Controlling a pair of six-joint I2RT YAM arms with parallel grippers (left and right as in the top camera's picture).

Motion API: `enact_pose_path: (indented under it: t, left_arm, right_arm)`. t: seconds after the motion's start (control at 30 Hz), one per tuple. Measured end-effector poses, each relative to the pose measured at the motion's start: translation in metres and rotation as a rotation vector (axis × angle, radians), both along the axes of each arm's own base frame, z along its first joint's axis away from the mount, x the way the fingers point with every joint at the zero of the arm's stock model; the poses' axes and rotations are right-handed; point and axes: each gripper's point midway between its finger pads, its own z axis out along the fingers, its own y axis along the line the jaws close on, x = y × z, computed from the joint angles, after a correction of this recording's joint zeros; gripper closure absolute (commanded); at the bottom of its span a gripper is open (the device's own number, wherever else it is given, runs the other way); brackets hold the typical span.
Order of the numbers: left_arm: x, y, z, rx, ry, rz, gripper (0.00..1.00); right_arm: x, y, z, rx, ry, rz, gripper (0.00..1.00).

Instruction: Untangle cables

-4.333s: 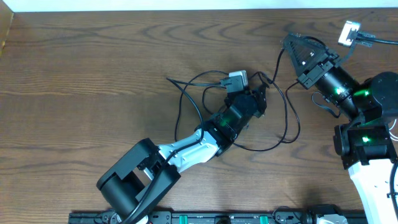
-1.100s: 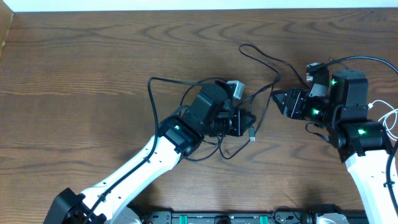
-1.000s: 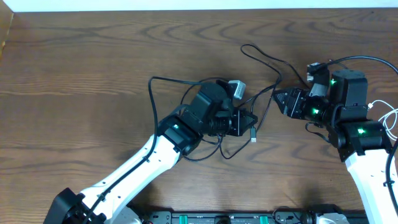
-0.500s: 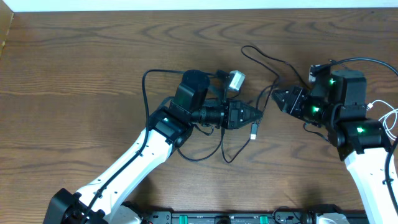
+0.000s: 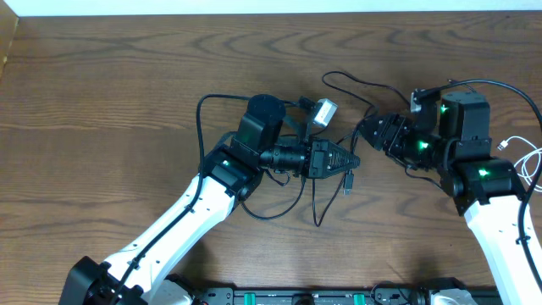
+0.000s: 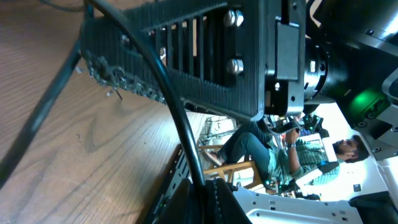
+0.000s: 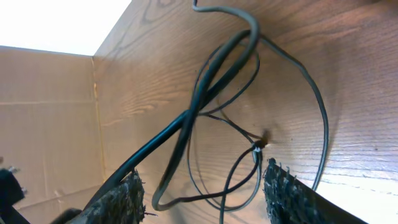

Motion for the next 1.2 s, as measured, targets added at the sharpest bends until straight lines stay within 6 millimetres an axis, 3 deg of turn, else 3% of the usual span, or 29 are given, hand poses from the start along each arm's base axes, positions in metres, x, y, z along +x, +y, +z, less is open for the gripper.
enact_pose_path:
  t: [0.4,0.5,0.6,0.9,1.2]
  left_arm:
    - [-0.004,0.000,0.001,-0.007,0.008,-0.021,0.92]
    - [-0.004,0.000,0.002,-0.008,0.009,-0.024,0.92]
    - [-0.006,0.000,0.002,-0.011,0.011,-0.032,0.92]
    - [-0.008,0.002,0.004,-0.021,0.018,-0.052,0.92]
    - [0.029,0.032,0.001,-0.015,0.032,0.065,0.92]
  right_arm:
    - [0.015,0.028,-0.007,0.061,0.029,0.007,0.42]
    - [0.020,0.027,-0.005,0.072,0.026,-0.019,0.75]
    - [0.023,0.026,-0.006,0.075,0.030,-0.032,0.99]
    - [0.015,0.015,-0.038,-0.030,0.118,-0.041,0.99]
    - [0.015,0.006,-0.045,-0.165,0.036,0.035,0.99]
